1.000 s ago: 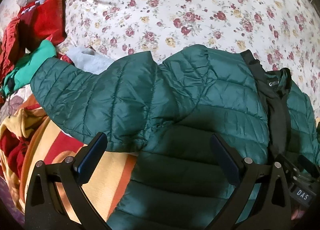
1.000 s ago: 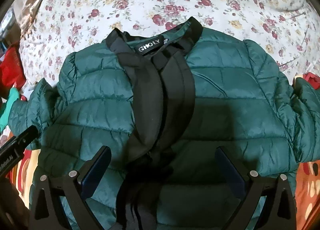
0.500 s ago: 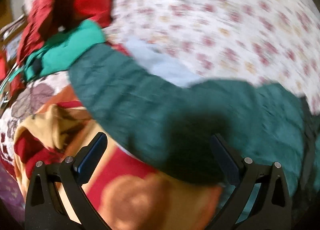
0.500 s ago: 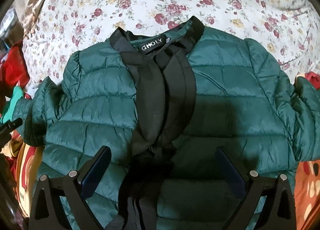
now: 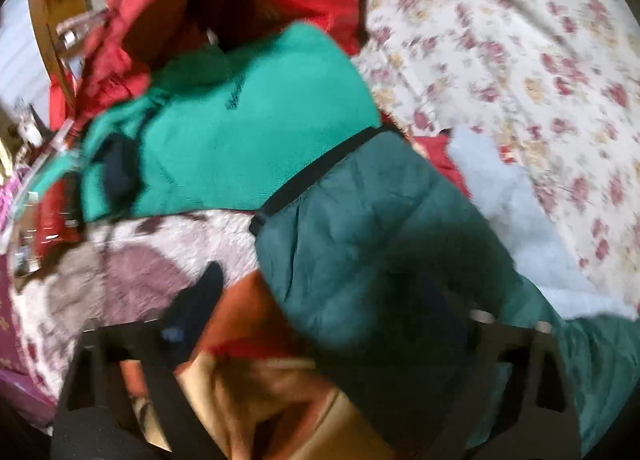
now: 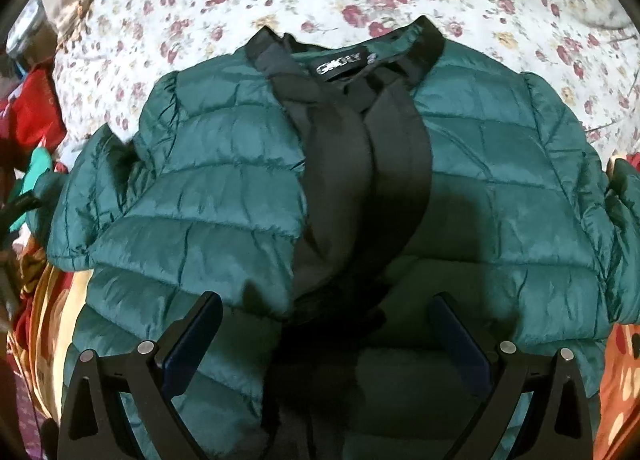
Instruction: Fold large clothes
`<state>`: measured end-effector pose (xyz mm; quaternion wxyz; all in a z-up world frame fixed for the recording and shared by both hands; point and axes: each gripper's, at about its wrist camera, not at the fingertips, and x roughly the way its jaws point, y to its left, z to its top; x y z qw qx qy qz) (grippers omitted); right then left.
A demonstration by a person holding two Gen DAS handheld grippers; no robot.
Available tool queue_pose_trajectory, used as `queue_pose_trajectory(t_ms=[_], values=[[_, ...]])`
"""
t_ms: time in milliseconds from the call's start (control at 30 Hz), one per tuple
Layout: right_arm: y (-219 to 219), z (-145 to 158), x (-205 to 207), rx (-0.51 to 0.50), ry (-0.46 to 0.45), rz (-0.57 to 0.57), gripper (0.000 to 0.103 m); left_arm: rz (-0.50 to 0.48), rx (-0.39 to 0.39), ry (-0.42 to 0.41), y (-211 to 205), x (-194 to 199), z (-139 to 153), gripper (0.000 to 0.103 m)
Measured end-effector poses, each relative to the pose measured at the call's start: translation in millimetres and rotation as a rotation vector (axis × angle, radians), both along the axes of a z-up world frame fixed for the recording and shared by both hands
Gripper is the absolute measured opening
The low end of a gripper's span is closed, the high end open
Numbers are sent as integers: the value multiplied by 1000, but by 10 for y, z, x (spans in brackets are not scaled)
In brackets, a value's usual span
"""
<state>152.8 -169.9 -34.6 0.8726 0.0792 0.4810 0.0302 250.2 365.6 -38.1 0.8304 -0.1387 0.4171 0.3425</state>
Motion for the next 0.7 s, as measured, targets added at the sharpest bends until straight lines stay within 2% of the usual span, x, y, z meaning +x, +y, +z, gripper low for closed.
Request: queue_pose_trajectory(t_ms=[33, 100, 133, 200, 333, 433, 500, 567, 700], values=[[18, -2, -7, -1, 4, 7, 103, -9, -48, 8, 71, 38, -68, 52], [39, 4, -15, -6, 6, 16, 103, -24, -83, -5, 114, 48, -122, 40], [52, 7, -16, -8, 4, 19, 103, -41, -69, -17, 88, 32, -106, 25], [55, 19, -30, -7, -1, 15, 103, -60, -34, -12, 38, 0, -65, 15], [53, 33, -54, 17, -3, 12, 103, -73, -45, -98, -107, -216, 166, 11], [24, 70, -107, 7, -14, 10, 103, -164, -73, -175, -335, -403, 405, 10], [-10, 94, -146, 13, -20, 2, 103, -231, -61, -182, -547, -499, 512, 10], [-50, 115, -188, 33, -24, -8, 103, -291, -90, -198, -748, -603, 608, 10], [-103, 139, -260, 32, -34, -18, 103, -366, -90, -208, -1171, -741, 734, 10]])
